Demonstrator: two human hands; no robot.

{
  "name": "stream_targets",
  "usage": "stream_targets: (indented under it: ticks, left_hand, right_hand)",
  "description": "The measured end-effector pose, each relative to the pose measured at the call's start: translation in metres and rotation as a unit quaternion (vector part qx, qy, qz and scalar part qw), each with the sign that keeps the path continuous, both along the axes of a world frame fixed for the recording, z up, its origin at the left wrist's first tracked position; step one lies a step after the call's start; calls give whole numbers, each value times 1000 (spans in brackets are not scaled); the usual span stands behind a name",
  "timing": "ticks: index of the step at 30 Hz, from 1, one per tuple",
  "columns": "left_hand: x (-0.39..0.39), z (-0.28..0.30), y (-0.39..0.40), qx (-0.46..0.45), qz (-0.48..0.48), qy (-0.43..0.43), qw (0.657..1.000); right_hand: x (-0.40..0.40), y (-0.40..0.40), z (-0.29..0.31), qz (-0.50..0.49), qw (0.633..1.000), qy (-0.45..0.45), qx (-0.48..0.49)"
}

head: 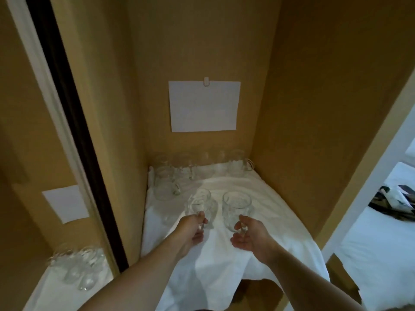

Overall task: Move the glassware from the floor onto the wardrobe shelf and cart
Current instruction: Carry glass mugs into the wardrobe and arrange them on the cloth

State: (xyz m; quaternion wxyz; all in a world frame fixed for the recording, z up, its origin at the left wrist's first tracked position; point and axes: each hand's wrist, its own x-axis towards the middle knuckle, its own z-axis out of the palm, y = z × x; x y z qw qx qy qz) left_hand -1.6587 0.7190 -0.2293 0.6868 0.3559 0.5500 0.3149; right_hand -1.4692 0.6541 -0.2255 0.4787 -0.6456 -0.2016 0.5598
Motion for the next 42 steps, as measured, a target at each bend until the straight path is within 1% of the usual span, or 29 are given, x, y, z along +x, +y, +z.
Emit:
stream_targets:
  ticks: [3,5,7,9,11,12,14,16,19,20,23,24,26,28,30,32,34,37,39,40,42]
  left_hand:
    - [20,-3,-1,5,16,23,1000]
    - [33,-4,-3,2,24,36,999]
    - [44,-4,-6,4,38,51,998]
    - [53,-5,-10,8,57,65,996]
    - [62,-7,-16,9,90,80,993]
    - [66,-8,-18,11,114,85,990]
    - [73,-10,-23,17,164,101,981]
    - [75,-10,-30,16,192,95,977]
    - [67,-2,-41,11,225,38,974]
    - [61,0,-42,9,241,37,970]
    - [49,2,-38,18,275,104,956]
    - [47,1,-34,24,278,114,953]
    - [45,1,-25,40,270,116,955]
    - [43,-2,-13,55,243,132,959]
    - [42,-7,-2,73,196,175,962]
    - [42,-9,9,93,143,230,958]
    - [40,-11,21,113,118,234,958]
    - [42,-10,43,142,81,247,955]
    - [45,-9,58,151,81,224,959]
    - [47,-4,63,154,79,227,958]
    - [49,2,79,175,71,262,946]
  right_hand:
    - [18,22,-9,21,1000,11,16]
    - [33,31,-8,60,998,-9,0]
    - [51,36,-3,123,991,-42,-17]
    - [70,38,2,161,984,-82,-13]
    - [90,41,-1,159,981,-110,21]
    - [98,42,-3,147,983,-107,38]
    - [112,46,-7,121,988,-69,60]
    - [121,52,-12,122,988,-62,66]
    - [120,63,-19,180,978,-74,69]
    - [118,67,-20,202,973,-76,76]
    - [109,73,-19,240,962,-96,91]
    - [106,73,-16,247,958,-105,98]
    - [103,78,-18,263,948,-131,121]
    - [101,82,-18,276,941,-134,146]
    - [101,86,-19,284,938,-135,144]
    - [102,91,-16,300,931,-165,129]
    - [104,100,-14,311,920,-200,132]
    - [114,120,-17,277,931,-200,128]
    - [119,129,-10,249,939,-202,124]
    - [121,133,-6,235,941,-208,124]
    - [125,146,1,194,945,-232,125]
